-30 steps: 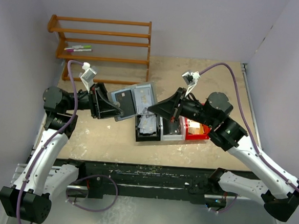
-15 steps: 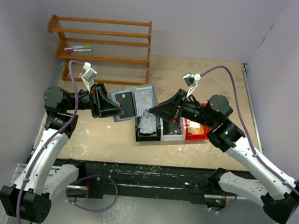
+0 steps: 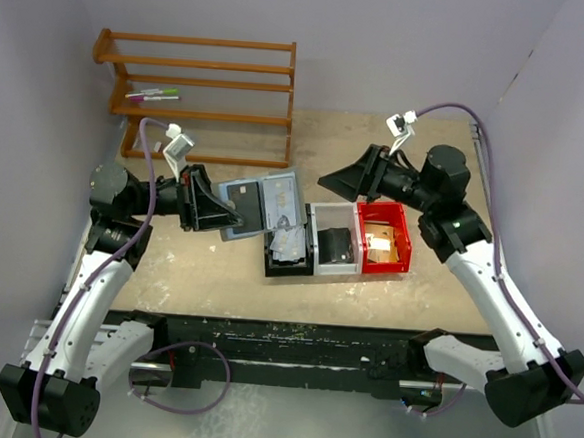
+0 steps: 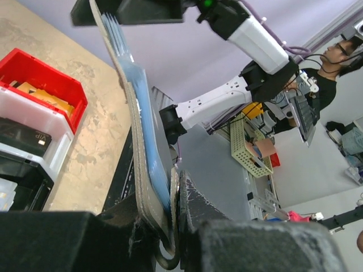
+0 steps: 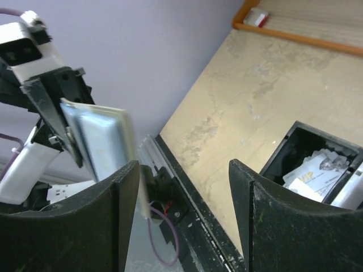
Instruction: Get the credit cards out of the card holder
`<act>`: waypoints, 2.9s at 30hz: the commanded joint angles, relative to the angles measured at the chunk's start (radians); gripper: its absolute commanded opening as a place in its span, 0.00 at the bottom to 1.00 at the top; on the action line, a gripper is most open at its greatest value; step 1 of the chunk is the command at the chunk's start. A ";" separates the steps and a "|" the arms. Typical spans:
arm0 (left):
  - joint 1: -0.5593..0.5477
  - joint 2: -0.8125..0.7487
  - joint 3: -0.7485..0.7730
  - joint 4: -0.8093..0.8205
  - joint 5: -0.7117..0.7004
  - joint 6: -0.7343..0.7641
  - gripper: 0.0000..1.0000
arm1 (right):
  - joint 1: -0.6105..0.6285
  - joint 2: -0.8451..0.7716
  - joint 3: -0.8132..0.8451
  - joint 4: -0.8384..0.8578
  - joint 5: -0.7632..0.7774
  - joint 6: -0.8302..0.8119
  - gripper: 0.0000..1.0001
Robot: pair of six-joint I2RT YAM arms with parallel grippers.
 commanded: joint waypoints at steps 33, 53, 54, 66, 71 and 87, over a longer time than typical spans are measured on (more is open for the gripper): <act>0.002 0.033 0.139 -0.381 0.005 0.388 0.01 | 0.295 0.177 0.045 0.395 -0.154 0.110 0.53; 0.000 0.023 0.114 -0.286 0.042 0.307 0.03 | 0.344 0.256 -0.019 0.663 -0.205 0.255 0.22; 0.000 0.022 0.113 -0.287 0.044 0.307 0.03 | 0.345 0.256 -0.024 0.683 -0.207 0.266 0.19; 0.000 -0.012 0.072 -0.094 0.109 0.144 0.14 | 0.345 0.239 -0.087 0.820 -0.226 0.370 0.00; 0.000 -0.019 0.074 -0.077 0.117 0.127 0.06 | 0.343 0.219 -0.138 0.886 -0.226 0.405 0.19; 0.000 -0.030 0.078 -0.050 0.122 0.105 0.03 | 0.340 0.230 -0.134 1.024 -0.211 0.497 0.00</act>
